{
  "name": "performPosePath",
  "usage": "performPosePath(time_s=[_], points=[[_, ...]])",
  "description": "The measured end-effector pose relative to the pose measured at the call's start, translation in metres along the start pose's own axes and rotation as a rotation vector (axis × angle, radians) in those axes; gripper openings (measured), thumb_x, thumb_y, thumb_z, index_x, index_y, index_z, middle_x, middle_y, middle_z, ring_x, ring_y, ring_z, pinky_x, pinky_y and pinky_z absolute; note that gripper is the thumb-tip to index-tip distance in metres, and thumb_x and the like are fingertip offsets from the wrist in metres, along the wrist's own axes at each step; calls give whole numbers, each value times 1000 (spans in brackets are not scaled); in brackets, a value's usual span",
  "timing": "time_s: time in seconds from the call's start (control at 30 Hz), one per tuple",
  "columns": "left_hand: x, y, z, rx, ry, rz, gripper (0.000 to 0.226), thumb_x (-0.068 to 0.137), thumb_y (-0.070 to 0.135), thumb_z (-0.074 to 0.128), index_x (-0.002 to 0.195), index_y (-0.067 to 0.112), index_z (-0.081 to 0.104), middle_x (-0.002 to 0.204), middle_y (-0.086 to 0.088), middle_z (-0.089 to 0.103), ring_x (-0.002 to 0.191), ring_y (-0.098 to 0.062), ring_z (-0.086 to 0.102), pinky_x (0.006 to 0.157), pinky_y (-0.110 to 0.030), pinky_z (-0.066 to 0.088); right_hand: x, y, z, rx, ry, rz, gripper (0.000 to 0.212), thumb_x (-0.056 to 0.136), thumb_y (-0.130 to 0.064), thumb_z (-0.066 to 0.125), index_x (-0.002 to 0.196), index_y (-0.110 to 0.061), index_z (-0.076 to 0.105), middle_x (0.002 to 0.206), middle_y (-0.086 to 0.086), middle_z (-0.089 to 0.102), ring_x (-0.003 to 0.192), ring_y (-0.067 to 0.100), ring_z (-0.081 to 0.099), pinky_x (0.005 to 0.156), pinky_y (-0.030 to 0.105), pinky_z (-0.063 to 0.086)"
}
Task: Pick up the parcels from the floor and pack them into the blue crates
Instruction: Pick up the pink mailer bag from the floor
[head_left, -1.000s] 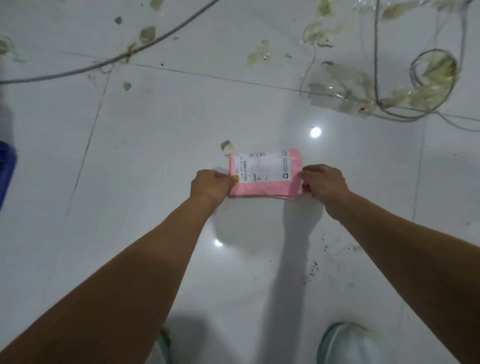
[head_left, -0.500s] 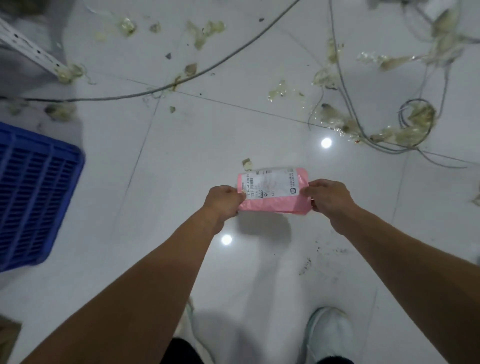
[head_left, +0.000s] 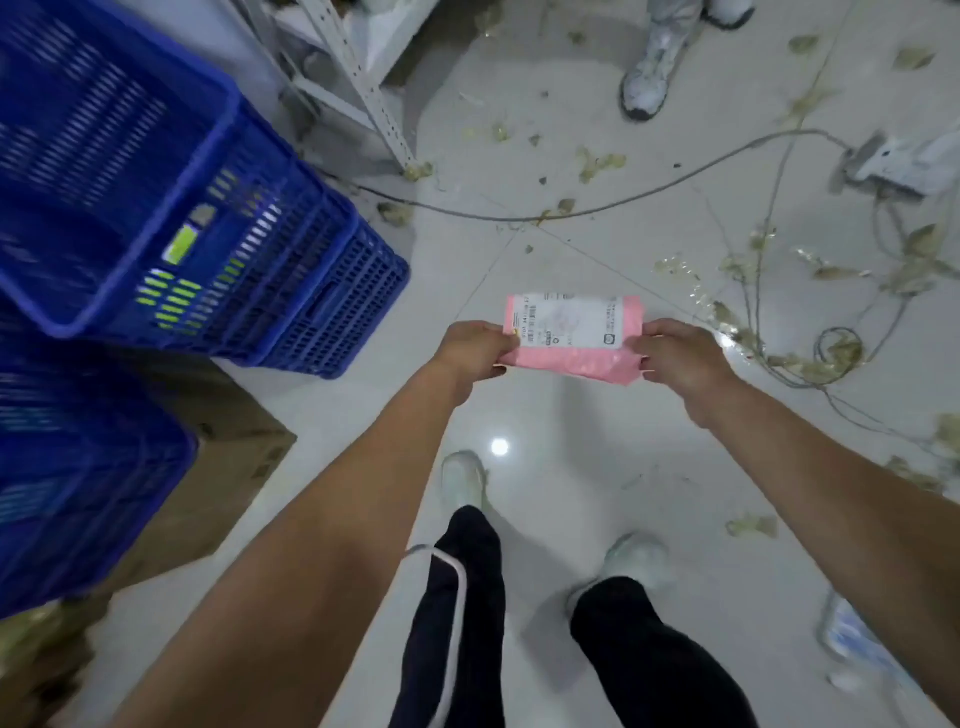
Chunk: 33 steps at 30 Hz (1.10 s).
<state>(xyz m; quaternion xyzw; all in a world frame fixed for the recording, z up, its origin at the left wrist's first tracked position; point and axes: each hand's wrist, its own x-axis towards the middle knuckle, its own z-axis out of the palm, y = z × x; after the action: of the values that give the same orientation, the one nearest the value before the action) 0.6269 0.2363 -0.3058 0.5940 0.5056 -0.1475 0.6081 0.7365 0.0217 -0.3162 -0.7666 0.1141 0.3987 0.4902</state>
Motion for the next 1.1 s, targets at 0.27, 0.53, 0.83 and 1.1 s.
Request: performPosePath(time_s=[0.27,0.53,0.83,1.1], points=[[-136,54,-154,-157,111,57,13,89,9,66,101,4,68,105,-9,71,92,-18,67,83,-31,59,-133,-145,78,-102,-186,-167,13,87,-6,66,79,-17,66,77,5,65,66,18,57,69,29,47],[-224,78,-302,-293,256,122,15,87,4,63,101,2,69,86,-6,68,71,-13,64,78,-33,60,-223,-253,202,-230,-252,-284,14,87,-6,64,79,-17,64,79,7,63,62,17,53,65,29,47],[-222,77,-418,-388,371,159,17,92,1,62,80,12,58,85,-3,64,72,-12,61,65,-26,58,-238,-323,328,-314,-273,-393,12,88,-3,61,86,-15,64,84,4,66,63,12,58,49,20,46],[-171,94,-481,-560,472,96,15,90,-1,57,84,12,62,90,-7,67,70,-15,61,78,-36,59,-186,-376,414,-464,-357,-485,11,82,-8,64,82,-19,67,91,7,67,79,21,62,72,37,56]])
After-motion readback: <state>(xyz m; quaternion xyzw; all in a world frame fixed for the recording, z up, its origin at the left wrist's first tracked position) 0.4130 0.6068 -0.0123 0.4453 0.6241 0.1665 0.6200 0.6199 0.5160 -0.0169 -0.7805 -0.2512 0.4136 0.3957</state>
